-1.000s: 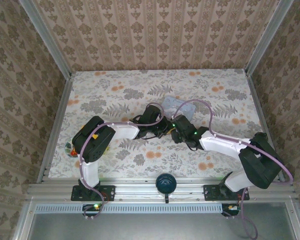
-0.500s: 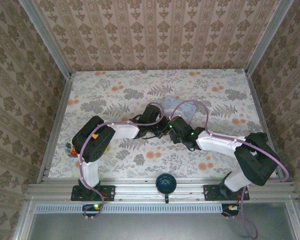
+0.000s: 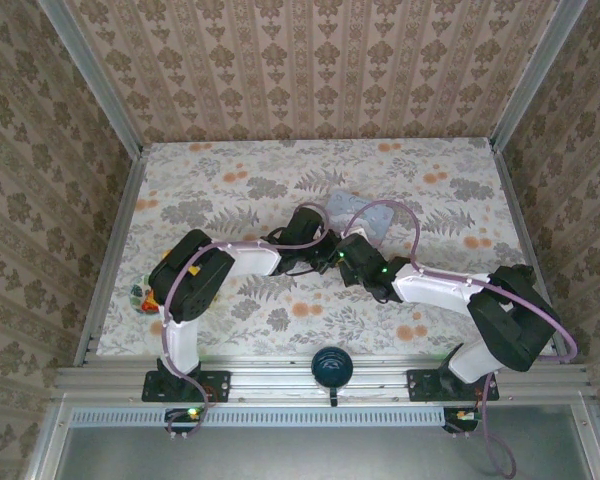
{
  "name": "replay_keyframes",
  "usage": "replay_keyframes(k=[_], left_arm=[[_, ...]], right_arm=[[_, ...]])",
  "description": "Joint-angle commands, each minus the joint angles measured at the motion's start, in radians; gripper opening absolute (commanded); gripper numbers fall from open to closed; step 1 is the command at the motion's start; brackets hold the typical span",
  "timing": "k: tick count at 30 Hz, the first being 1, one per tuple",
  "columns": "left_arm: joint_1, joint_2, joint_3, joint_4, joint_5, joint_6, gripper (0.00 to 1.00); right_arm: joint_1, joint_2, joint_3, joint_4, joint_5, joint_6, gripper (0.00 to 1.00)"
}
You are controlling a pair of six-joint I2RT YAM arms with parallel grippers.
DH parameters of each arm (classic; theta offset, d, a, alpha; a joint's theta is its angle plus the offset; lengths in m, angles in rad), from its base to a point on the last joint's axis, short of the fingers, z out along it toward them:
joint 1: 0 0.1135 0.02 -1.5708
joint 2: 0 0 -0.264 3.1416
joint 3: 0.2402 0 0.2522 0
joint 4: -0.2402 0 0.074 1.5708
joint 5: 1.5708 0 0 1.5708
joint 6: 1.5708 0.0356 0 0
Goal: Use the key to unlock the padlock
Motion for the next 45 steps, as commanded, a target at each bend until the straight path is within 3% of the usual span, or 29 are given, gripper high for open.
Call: replay_keyframes(k=[1, 9, 23, 33, 45], left_arm=[[-0.022, 0.019, 0.011, -0.039, 0.103, -0.030, 0.00], [-0.022, 0.021, -0.001, -0.021, 0.104, -0.043, 0.00], [-0.028, 0.036, -0.007, 0.028, 0.107, -0.069, 0.03], [-0.031, 0.041, -0.032, 0.078, 0.108, -0.111, 0.07], [-0.027, 0.028, -0.038, 0.098, 0.103, -0.126, 0.33]], right_arm=[[-0.024, 0.031, -0.002, 0.045, 0.038, 0.085, 0.00], [-0.096, 0.037, -0.006, 0.054, -0.123, 0.241, 0.00], [-0.292, -0.026, -0.110, 0.258, -0.507, 0.447, 0.00], [-0.360, -0.018, -0.134, 0.360, -0.648, 0.534, 0.00], [-0.384, -0.014, -0.156, 0.374, -0.657, 0.640, 0.00]])
